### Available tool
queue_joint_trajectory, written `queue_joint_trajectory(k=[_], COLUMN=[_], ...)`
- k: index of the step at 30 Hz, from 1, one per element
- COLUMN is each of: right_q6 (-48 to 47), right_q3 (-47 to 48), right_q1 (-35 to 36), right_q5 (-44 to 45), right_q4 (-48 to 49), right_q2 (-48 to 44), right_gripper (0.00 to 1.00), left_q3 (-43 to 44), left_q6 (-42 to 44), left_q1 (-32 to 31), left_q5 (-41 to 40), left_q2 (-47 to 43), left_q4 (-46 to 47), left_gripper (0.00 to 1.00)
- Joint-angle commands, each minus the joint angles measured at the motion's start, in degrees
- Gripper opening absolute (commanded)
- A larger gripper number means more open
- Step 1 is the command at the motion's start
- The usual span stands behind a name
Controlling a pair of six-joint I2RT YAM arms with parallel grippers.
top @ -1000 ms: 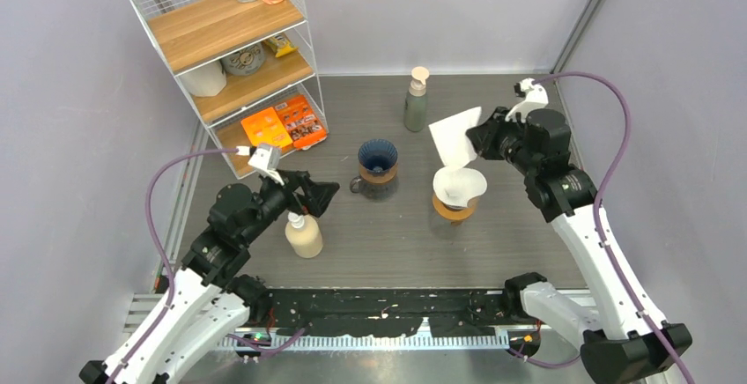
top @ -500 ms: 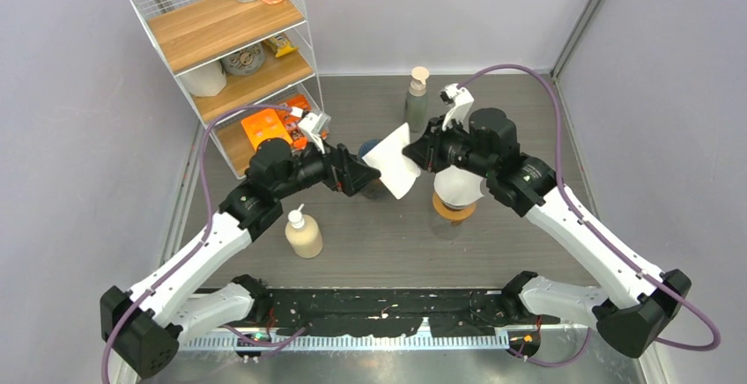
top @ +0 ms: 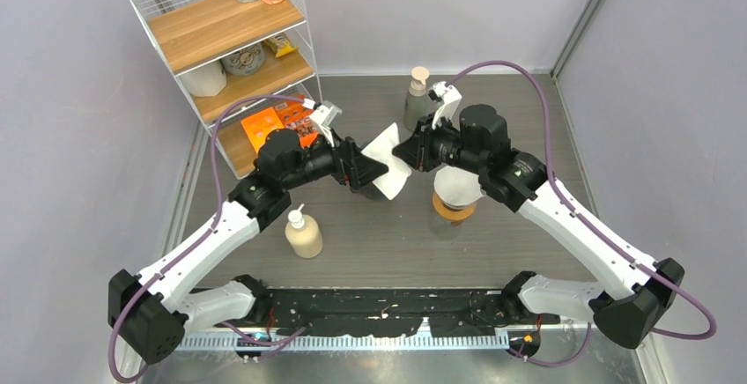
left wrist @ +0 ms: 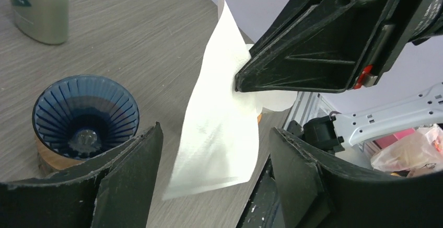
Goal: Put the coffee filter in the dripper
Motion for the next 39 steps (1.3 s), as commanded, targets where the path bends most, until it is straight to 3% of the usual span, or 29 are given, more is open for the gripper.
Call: queue_joint_trajectory(k=[1,6,11,13,15,18,21,24,27,33,39], right_q6=[-0.33,-0.37,0.39,0.54,0.58,0.79,0.85,-0.86,-2.25,-3.55,-1.21], right_q3=[0.16,-0.22,-2.59,-4.18,-5.80,-8.30,-11.68,-13.50,-14.30,-14.27,-14.87], right_q1=[0.33,0.42,0.41,0.41,0.45,0.41,0.42,0.41,0.36,0.40,0.35], right_q5=[-2.92,-3.39,-2.79,-1.56,0.40,5.86,11.01,16.79,15.86,0.45,-5.13], right_q4=[4.48,4.58,4.72,5.32,5.52,5.61,5.60,5.04,4.87,7.44,10.62], right_q2=[-3.25,-3.99,-5.36,-7.09,-9.26,-13.48,-17.49,-19.51,-20.13,-17.51,-15.16], right_gripper=[0.17,0.18,0.23,0.30,0.44,0.77,0.95,0.99,0.99,1.00,0.99], left_q3=[1.89,1.77,0.74,-0.02,-0.95,-2.37,-3.45,-4.97,-6.97,-9.65,-9.30], left_q6=[-0.19,-0.85,-1.03,-0.82,-0.28,0.64,2.30,3.34,3.39,2.03,3.75], left_q1=[-0.20,-0.25,-0.26,-0.28,-0.23,-0.21,-0.23,-0.25,-0.22,-0.21,-0.21], left_q5=[3.42,3.94,2.91,2.99,3.79,5.08,5.97,7.05,10.36,13.52,10.51], left_q2=[-0.18,-0.72,-1.98,-2.56,-3.30,-5.19,-7.62,-10.35,-12.51,-15.48,-16.36], left_q4=[4.33,4.44,4.89,5.07,5.60,6.18,5.88,6.20,8.43,13.03,10.85], left_gripper=[0.73,0.47,0.00,0.00,0.00,0.00,0.00,0.00,0.00,0.00,0.00])
